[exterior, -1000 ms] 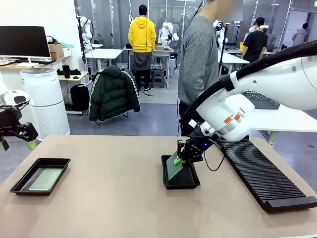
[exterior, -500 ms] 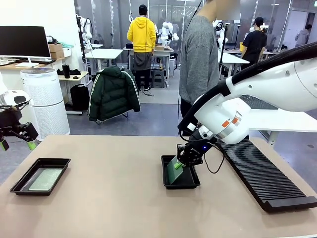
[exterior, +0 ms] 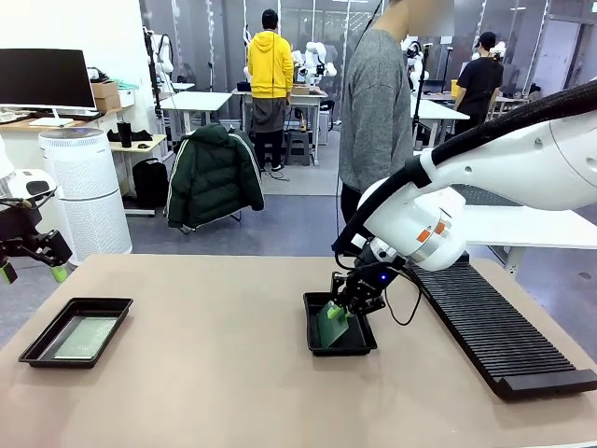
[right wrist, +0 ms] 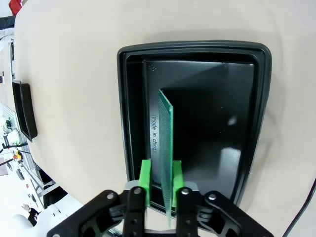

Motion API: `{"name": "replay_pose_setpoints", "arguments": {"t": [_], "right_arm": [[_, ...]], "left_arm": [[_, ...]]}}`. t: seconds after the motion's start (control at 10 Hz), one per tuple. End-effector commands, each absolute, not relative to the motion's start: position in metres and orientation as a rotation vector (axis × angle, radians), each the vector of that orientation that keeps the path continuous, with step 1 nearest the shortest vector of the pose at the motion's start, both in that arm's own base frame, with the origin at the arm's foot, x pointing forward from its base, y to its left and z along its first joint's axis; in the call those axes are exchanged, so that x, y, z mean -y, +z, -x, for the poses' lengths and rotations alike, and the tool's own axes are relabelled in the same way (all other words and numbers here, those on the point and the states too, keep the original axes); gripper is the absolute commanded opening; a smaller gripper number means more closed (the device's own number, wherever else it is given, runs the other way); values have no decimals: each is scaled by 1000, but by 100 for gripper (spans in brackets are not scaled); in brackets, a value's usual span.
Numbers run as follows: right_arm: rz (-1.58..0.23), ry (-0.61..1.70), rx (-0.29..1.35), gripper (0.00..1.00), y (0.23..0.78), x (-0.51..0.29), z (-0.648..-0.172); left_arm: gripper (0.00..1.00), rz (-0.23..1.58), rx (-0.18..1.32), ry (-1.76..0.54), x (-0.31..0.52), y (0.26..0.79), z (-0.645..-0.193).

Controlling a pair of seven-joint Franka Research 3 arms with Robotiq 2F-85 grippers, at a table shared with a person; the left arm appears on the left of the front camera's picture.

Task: Inspect and transfer BCBs to ESD trays.
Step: Pick up the Blank PCB from the PCB Rack and place it in the right ESD tray.

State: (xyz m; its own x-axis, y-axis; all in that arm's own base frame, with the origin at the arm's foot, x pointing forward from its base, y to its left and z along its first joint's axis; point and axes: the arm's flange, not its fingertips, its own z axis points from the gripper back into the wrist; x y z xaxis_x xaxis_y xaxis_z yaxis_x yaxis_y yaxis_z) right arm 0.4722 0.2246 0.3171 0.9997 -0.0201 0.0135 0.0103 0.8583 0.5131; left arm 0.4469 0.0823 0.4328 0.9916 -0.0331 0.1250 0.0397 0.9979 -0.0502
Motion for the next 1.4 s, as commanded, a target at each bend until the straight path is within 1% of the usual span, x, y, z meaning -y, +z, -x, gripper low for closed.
{"name": "replay_pose_setpoints", "arguments": {"t": [0.0,0.6,0.7,1.1,1.3], "right_arm": [[-489,-37,16,39,325,-233,-474],[-361,-17,-9,97,332,-248,-479],[-336,-10,-20,100,333,-251,-480],[-272,-12,-22,100,345,-253,-471],[-285,3,-28,100,352,-251,-467]], "left_arm": [[100,51,132,-38,-83,431,-446],[100,51,132,-38,-83,431,-446],[100,51,132,-38,-83,431,-446],[100,51,132,-38,-83,431,-446],[100,51,132,-38,-83,431,-446]]}}
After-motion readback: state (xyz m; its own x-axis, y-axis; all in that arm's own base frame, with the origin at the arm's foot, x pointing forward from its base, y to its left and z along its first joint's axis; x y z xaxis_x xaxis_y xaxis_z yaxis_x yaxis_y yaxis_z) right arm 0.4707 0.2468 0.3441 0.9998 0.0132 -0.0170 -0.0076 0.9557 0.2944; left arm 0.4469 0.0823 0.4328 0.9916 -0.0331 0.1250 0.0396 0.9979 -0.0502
